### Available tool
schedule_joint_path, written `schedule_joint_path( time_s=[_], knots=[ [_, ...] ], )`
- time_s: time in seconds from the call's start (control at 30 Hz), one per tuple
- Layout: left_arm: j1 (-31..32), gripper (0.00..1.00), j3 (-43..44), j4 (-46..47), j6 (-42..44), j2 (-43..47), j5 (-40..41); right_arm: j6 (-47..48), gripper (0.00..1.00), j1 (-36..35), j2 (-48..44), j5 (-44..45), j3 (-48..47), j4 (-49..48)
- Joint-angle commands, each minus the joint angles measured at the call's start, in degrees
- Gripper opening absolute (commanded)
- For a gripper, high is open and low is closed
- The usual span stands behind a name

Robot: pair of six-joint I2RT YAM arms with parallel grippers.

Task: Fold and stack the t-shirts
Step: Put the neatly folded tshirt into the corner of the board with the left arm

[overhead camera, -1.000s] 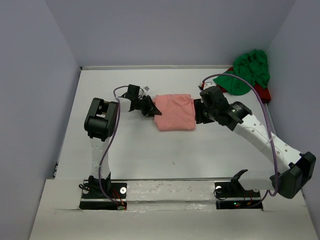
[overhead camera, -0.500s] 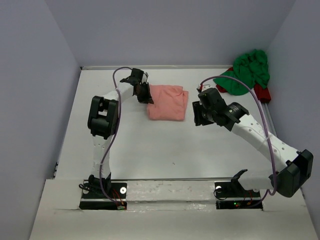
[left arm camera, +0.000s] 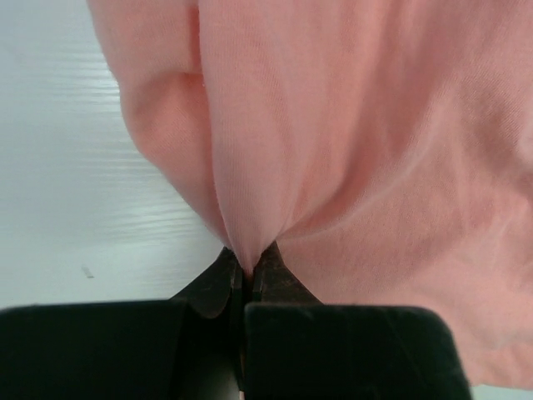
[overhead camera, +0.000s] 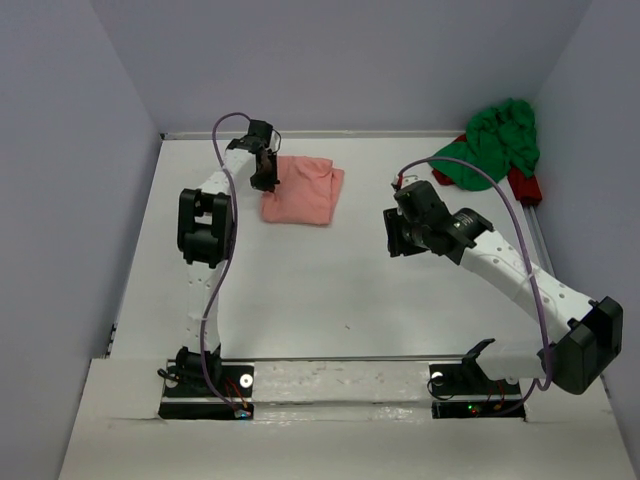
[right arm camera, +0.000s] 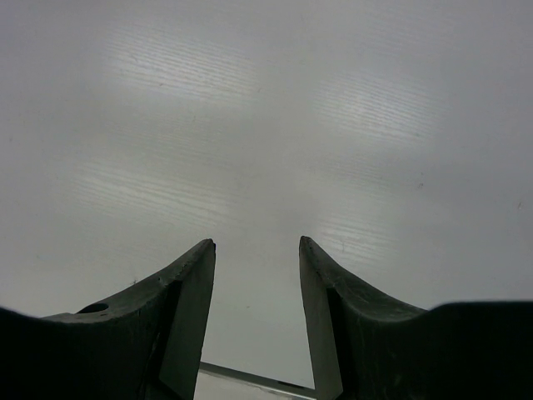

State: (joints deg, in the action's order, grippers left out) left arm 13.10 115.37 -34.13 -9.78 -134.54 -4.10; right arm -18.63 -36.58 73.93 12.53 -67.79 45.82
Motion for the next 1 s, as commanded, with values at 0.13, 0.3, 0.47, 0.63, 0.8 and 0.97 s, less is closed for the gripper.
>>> schedule_joint_path(
  time_s=[0.13, 0.3, 0.47, 0.63, 0.8, 0.97],
  knots=[
    [-6.2, 0.00, 6.8, -3.6, 6.6, -0.1, 9.9, 0.7, 0.51, -0.2, -0.3, -1.9, 0.6, -1.9],
    [-8.9, 0.00, 13.5, -5.4, 7.2, -3.4, 10.8, 1.7, 0.50, -0.2, 0.7, -2.7, -0.8, -1.6],
    [-11.0, 0.00, 17.0, -5.1, 7.8, -5.3, 11.2, 2.9, 0.50, -0.2, 2.8, -2.1, -4.5, 1.0],
    [-12.7, 0.00, 18.0, -3.0, 8.7, -5.6, 11.8, 3.2, 0.50, -0.2, 4.6, -2.5, -7.6, 2.3],
    [-16.3, 0.00, 22.1, -3.1, 9.4, -7.6, 12.0, 3.7, 0.50, -0.2, 7.2, -1.8, -10.4, 4.0],
    [-18.8, 0.00, 24.0, -2.7, 9.4, -8.8, 11.7, 4.2, 0.50, -0.2, 8.4, -1.5, -12.1, 5.6]
  ],
)
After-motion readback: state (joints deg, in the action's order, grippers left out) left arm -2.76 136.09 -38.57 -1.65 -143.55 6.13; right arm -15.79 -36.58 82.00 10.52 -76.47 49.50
